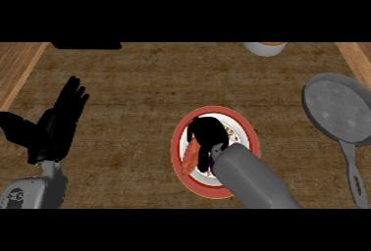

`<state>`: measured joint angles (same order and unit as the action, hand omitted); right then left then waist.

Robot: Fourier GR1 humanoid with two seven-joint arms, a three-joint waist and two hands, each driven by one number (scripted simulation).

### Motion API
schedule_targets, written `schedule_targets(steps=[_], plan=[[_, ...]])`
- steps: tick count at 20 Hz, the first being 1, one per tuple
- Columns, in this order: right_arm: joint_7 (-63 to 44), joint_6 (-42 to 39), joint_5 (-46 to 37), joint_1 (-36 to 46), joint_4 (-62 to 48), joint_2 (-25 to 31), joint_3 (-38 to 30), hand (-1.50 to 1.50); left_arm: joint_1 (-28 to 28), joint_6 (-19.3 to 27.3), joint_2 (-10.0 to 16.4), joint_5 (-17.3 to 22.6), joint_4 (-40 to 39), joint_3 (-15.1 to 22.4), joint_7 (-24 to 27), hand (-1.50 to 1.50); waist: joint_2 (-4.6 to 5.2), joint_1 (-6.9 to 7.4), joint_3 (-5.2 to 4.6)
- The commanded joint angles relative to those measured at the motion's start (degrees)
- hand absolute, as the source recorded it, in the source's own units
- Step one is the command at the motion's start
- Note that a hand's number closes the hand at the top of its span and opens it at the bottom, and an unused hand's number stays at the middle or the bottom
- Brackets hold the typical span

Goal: Pick the sweet potato from the plate and place it in the pan

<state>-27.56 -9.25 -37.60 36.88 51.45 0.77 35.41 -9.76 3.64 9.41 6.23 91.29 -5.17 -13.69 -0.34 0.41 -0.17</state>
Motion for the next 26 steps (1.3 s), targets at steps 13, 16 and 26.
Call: schedule_targets(steps=[13,16,26], plan=[[-22.3,12.0,-17.4,8.8,6.7,15.0,-8.8,1.5,-0.5,-0.2,0.3,0.4,0.6,-0.8,-1.1,0.0,-0.11,-1.09,0.12],[-29.1,11.9,-22.2,11.3,13.1,14.8,-7.7,1.5,0.5,-0.1,1.0,-0.4,-1.4,-1.9,1.0,0.0,-0.24,-1.37,0.08],[-29.0,5.7,-24.0,12.6,20.3,19.9,-18.2,1.5,-1.0,-2.4,1.4,1.3,-2.2,-2.2,-0.4,0.0,0.37,-0.36,0.16]])
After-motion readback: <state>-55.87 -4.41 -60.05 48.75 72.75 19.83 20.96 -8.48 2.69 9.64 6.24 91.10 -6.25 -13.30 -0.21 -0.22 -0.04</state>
